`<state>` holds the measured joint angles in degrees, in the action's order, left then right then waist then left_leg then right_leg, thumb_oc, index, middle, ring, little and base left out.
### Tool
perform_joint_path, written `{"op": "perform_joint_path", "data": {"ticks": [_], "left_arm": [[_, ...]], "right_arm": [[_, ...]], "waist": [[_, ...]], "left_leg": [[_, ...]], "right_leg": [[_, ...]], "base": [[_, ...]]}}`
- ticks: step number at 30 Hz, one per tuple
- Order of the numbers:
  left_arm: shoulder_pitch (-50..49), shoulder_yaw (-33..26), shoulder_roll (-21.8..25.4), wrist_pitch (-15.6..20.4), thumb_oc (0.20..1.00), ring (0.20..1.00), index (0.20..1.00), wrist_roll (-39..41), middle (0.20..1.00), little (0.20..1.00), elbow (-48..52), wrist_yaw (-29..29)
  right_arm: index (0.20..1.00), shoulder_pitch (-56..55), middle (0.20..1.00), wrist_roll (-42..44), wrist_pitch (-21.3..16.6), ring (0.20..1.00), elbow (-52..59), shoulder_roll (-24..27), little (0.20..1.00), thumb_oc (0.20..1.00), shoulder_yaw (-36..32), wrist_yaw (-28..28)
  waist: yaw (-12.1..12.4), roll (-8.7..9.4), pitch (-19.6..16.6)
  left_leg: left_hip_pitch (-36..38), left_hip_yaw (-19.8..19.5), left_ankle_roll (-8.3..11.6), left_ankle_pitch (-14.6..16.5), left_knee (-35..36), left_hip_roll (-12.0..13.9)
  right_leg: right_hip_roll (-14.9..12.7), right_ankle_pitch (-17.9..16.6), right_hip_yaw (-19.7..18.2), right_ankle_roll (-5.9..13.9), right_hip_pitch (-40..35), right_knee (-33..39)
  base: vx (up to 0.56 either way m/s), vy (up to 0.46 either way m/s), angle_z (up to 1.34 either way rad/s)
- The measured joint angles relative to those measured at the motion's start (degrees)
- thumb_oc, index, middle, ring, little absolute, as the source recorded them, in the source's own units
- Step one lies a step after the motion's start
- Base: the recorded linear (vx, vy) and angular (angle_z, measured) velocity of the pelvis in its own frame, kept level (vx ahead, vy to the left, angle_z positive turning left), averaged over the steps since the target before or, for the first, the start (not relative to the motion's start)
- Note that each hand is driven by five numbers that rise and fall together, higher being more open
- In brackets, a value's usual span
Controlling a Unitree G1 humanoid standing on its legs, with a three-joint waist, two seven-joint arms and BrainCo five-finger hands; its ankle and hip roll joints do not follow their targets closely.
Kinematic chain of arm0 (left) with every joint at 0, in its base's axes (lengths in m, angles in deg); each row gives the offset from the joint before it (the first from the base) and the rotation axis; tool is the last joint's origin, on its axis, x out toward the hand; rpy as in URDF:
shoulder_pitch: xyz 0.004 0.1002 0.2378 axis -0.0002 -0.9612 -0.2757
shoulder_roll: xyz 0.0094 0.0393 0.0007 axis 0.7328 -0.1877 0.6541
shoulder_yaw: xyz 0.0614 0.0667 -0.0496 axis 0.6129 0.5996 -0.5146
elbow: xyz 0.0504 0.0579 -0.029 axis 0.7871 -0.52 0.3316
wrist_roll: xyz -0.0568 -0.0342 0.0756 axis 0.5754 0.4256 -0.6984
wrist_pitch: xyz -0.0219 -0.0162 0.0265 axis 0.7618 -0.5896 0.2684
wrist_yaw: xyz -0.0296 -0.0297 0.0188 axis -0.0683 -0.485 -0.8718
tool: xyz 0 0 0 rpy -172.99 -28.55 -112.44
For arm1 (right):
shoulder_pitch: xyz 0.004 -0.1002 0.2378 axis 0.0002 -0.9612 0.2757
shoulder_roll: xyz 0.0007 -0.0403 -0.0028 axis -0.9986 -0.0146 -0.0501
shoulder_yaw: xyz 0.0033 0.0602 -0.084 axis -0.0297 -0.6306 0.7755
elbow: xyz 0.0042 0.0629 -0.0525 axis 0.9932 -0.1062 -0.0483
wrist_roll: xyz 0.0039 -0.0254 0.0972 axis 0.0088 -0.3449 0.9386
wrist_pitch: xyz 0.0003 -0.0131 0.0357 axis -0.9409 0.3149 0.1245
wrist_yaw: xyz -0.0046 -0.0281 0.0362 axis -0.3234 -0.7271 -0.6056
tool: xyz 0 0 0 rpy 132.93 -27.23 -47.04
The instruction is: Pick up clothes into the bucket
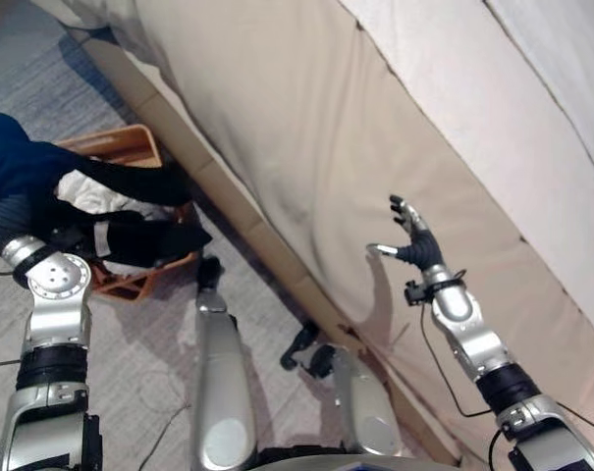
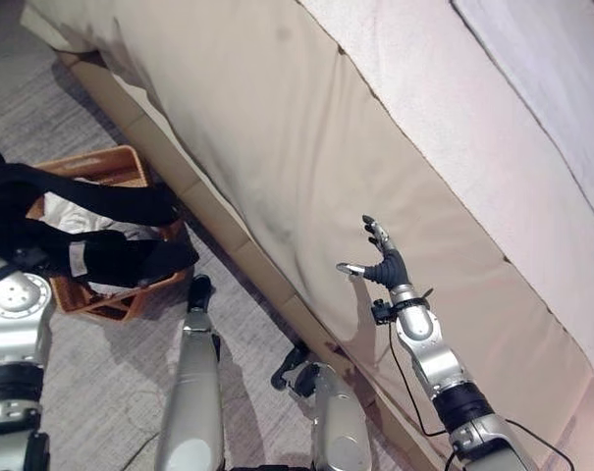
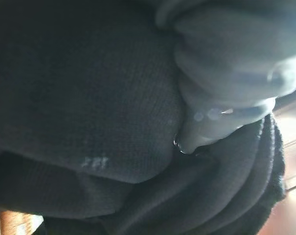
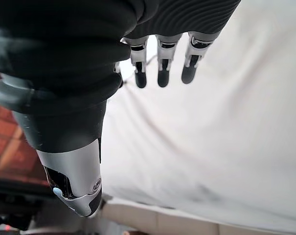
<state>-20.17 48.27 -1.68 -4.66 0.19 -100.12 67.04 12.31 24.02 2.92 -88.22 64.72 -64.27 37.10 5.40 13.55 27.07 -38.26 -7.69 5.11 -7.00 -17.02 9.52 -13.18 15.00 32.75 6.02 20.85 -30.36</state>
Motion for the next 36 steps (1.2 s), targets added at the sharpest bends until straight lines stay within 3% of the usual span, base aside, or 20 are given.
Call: {"op": "perform_joint_path", "data": {"ticks": [15, 22, 36], "left_arm": [[1.6, 0.2, 2.2, -2.4, 0.200, 0.200, 0.200, 0.0, 0.200, 0.200, -1.8, 3.3], [1.4, -0.3, 8.0, -3.6, 0.200, 0.200, 0.200, -0.2, 0.200, 0.200, -3.3, 5.9], [1.1, -4.3, 12.1, -3.3, 0.200, 0.200, 0.200, 0.1, 0.200, 0.200, -5.8, 8.8]], "right_arm": [[1.000, 0.4, 1.000, 2.3, -1.9, 1.000, 0.2, -0.2, 1.000, 1.000, 0.4, -1.5], [1.000, -0.4, 1.000, 2.3, -2.1, 1.000, 0.5, -0.2, 1.000, 1.000, 1.4, -1.7], [1.000, -1.0, 1.000, 2.3, -3.1, 1.000, 1.2, -0.1, 1.000, 1.000, 1.4, -1.8]], "waist": [[-1.9, 1.19, -0.9], [-1.6, 1.39, -1.0], [-2.8, 1.51, -1.1]], "left_leg": [[-12.3, -4.2, 0.63, 0.3, -6.6, -1.1], [-13.6, -4.1, 0.59, 0.3, -5.9, -1.2], [-13.4, -3.9, 0.16, -0.1, -6.4, -1.0]], "right_leg": [[-1.6, 2.1, 2.2, -1.00, 9.3, -7.1], [-1.7, 2.3, 2.3, -1.14, 10.8, -6.9], [-1.4, 1.9, 2.3, -1.14, 10.2, -6.3]], "base": [[0.00, 0.005, 0.07], [0.01, -0.001, 0.02], [0.00, -0.001, 0.00]]}}
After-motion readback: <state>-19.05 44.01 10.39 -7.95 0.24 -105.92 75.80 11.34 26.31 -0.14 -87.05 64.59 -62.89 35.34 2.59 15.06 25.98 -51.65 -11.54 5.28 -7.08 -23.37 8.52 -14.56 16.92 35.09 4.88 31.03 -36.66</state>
